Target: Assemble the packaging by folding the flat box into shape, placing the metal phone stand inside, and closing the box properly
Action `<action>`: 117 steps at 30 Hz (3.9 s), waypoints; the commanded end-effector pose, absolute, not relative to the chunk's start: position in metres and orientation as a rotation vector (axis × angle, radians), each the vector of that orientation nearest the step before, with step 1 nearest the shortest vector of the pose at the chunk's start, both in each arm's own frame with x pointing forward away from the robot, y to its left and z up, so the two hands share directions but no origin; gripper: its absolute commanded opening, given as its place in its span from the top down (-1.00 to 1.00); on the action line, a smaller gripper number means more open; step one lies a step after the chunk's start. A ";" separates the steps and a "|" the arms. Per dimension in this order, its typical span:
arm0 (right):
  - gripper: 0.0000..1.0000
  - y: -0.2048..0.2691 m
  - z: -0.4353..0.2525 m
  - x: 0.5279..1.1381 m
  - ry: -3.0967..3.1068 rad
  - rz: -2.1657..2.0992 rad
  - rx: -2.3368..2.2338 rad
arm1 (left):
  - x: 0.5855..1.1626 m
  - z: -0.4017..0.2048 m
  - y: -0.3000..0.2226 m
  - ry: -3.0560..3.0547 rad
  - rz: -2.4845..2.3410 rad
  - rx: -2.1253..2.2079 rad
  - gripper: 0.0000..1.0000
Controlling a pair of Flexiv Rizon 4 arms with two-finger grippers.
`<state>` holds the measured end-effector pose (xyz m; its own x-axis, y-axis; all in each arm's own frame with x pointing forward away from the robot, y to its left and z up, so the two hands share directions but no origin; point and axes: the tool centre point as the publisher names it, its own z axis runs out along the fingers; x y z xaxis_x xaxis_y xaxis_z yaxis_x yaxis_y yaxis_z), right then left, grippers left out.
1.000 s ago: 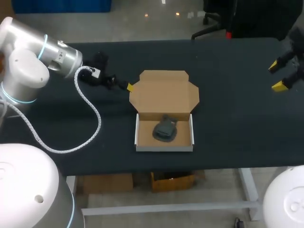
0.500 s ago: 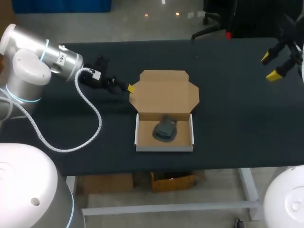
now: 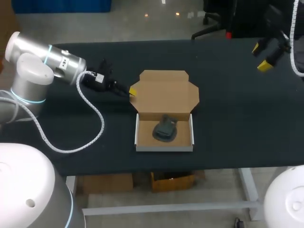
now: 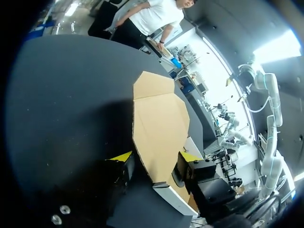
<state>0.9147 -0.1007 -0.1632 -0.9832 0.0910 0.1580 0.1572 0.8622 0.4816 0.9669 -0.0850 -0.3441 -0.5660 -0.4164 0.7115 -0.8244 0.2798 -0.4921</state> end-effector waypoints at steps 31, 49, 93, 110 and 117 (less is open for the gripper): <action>-1.00 -0.066 -0.143 0.952 -2.860 -0.688 -0.055 | 0.950 -0.342 -0.119 -2.231 1.392 0.731 0.40; -1.00 -0.060 -0.139 0.959 -2.850 -0.664 -0.039 | 0.952 -0.340 -0.121 -2.268 1.436 0.638 0.73; -1.00 -0.036 -0.127 0.973 -2.860 -0.561 0.076 | 0.945 -0.334 -0.117 -2.334 1.446 0.450 1.00; -1.00 -0.003 -0.126 0.991 -2.909 -0.471 0.113 | 0.934 -0.331 -0.121 -2.439 1.456 0.344 1.00; -1.00 0.010 -0.133 0.993 -2.924 -0.452 0.111 | 0.931 -0.326 -0.117 -2.518 1.495 0.321 1.00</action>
